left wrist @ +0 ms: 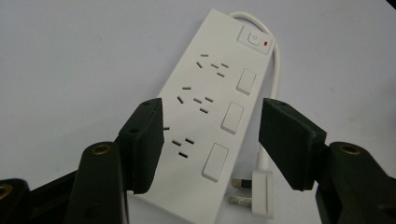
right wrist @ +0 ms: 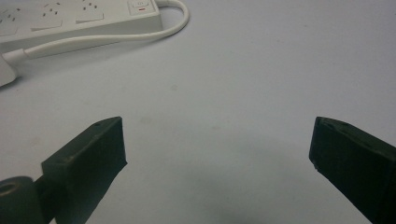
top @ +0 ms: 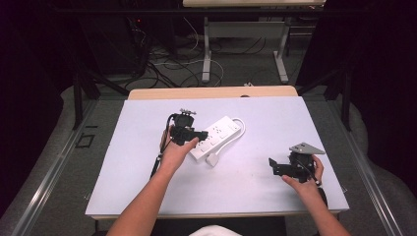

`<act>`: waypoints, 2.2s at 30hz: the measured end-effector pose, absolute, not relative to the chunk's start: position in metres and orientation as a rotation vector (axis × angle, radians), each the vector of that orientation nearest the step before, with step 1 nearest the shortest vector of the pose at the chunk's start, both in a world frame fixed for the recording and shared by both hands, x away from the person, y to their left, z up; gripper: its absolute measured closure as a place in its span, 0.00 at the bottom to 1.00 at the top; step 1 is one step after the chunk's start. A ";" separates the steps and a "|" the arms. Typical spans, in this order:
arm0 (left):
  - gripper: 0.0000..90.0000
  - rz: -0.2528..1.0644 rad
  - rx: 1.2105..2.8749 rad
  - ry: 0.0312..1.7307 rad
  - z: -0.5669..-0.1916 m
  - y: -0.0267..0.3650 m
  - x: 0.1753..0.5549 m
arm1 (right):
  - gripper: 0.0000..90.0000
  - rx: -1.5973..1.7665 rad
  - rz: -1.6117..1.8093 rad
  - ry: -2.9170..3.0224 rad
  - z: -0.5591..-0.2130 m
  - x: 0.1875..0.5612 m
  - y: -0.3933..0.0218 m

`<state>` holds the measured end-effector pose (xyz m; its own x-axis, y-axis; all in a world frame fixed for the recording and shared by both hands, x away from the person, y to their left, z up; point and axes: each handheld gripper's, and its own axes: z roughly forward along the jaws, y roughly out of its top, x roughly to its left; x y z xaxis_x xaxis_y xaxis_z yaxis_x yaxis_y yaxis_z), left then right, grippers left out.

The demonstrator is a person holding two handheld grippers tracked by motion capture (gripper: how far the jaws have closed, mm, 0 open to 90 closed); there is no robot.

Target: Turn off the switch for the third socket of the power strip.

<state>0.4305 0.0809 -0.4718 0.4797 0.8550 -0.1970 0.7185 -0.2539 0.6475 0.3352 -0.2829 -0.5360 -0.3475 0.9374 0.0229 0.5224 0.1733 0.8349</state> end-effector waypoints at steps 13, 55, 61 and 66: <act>0.63 0.204 2.061 1.314 -0.477 0.079 0.432 | 0.04 1.372 1.062 1.950 -0.536 0.335 -0.283; 0.94 0.115 2.236 1.335 -0.510 0.069 0.439 | 0.06 1.377 1.066 1.951 -0.537 0.336 -0.285; 0.96 0.103 2.234 1.346 -0.512 0.070 0.439 | 0.06 1.380 1.071 1.952 -0.537 0.336 -0.285; 0.97 0.108 2.239 1.343 -0.512 0.069 0.438 | 0.06 1.381 1.073 1.953 -0.537 0.336 -0.285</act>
<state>0.4383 0.0692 -0.5119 0.5047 0.8414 -0.1933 0.7997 -0.3712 0.4720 0.3364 -0.2846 -0.5373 -0.3494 0.9364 0.0326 0.5300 0.1688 0.8310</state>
